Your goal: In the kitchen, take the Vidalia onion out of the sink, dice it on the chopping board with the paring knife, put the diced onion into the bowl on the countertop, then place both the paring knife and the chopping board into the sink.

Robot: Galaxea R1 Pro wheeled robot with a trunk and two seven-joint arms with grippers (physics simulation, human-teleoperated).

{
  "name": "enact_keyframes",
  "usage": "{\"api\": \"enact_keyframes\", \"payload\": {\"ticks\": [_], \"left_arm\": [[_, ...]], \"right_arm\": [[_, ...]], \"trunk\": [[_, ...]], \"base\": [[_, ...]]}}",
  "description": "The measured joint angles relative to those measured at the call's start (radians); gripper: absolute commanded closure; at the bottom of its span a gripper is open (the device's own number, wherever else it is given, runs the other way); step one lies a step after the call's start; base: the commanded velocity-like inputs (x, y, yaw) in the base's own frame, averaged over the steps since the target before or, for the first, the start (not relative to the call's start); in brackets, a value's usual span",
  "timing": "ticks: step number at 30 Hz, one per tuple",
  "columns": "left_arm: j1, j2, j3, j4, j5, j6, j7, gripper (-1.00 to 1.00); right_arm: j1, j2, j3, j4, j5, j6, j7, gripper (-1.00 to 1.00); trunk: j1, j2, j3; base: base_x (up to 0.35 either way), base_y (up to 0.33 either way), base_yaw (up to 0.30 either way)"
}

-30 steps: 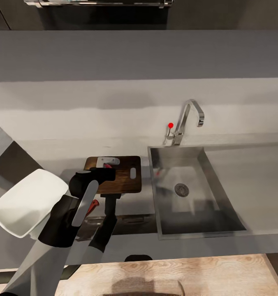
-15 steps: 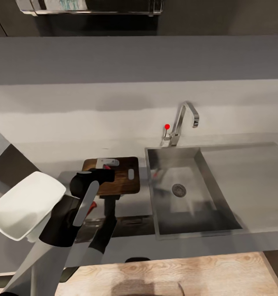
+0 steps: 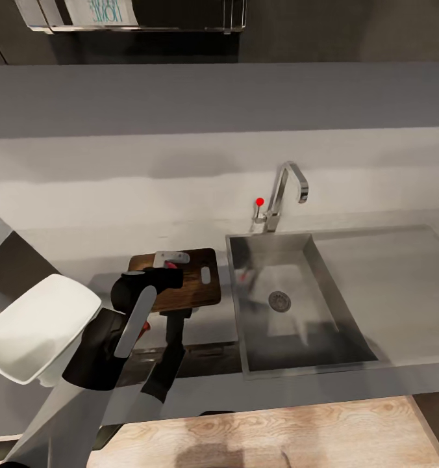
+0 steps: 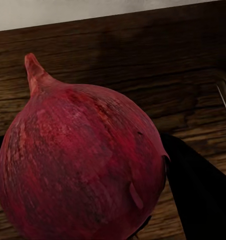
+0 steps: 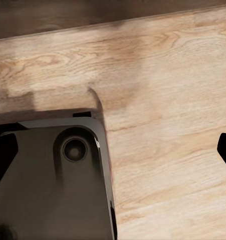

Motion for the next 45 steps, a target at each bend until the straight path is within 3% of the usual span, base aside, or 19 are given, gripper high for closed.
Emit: {"api": "enact_keyframes", "payload": {"ticks": [9,10,45], "left_arm": [[0.000,0.000,0.000,-0.002,0.000,0.000,0.000,1.00],[0.000,0.000,0.000,-0.002,0.000,0.000,0.000,-1.00],[0.000,0.006,0.002,-0.002,0.000,0.000,0.000,-1.00]], "right_arm": [[0.000,0.000,0.000,0.000,0.000,0.000,0.000,-1.00],[0.000,0.000,0.000,0.000,0.000,0.000,0.000,-1.00],[0.000,0.006,0.001,0.002,0.002,-0.002,0.000,-1.00]], "trunk": [[0.000,0.000,0.000],[0.000,0.000,0.000],[0.000,0.000,0.008]], "base": [[0.000,0.000,0.000],[0.000,0.000,0.000],[0.000,0.000,0.000]]}}
